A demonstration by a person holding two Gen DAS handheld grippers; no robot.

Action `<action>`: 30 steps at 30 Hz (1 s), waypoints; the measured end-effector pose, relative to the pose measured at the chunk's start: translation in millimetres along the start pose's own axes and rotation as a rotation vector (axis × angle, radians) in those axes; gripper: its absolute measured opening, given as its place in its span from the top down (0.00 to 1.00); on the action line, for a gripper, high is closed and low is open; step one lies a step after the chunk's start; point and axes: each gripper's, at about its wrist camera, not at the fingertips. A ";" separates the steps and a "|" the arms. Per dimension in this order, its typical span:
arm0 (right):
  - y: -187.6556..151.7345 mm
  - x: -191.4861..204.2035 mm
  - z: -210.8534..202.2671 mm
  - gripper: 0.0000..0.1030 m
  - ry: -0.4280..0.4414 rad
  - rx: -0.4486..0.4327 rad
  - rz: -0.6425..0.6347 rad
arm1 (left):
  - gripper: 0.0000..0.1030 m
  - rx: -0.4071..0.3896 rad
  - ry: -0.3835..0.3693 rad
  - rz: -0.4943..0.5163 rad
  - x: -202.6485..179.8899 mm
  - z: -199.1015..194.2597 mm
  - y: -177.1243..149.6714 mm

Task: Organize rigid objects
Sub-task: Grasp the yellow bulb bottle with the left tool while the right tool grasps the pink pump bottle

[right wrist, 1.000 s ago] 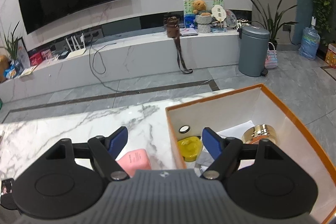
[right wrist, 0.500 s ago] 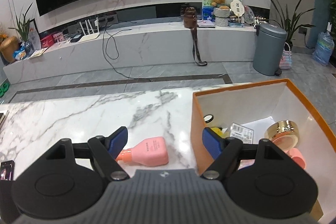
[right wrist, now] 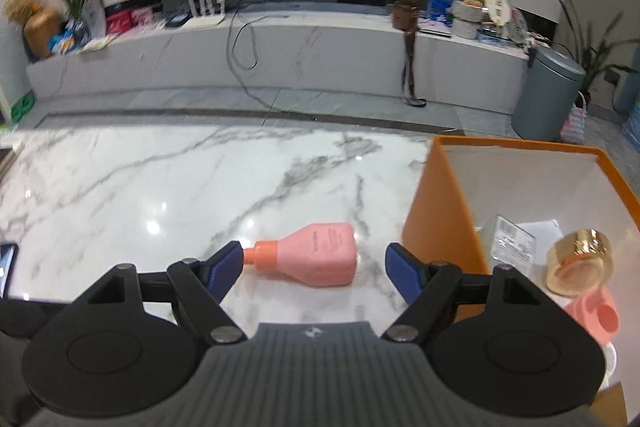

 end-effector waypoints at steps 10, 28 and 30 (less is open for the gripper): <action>-16.2 33.0 50.4 0.20 -0.185 0.042 -0.551 | 0.57 0.004 -0.006 -0.016 30.0 -11.3 -11.6; 0.7 38.6 89.7 0.09 -0.154 0.059 -0.594 | 0.57 -0.011 -0.056 -0.006 40.6 -9.9 -8.3; 4.5 36.7 91.8 0.09 -0.144 0.066 -0.565 | 0.57 -0.012 -0.057 -0.004 40.5 -10.4 -9.8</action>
Point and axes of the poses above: each gripper's, at about its wrist camera, not at the fingertips, and z roughly the way its jaws point, x to its left, y to its top, and after that the axes turned 9 degrees about x, right-handed
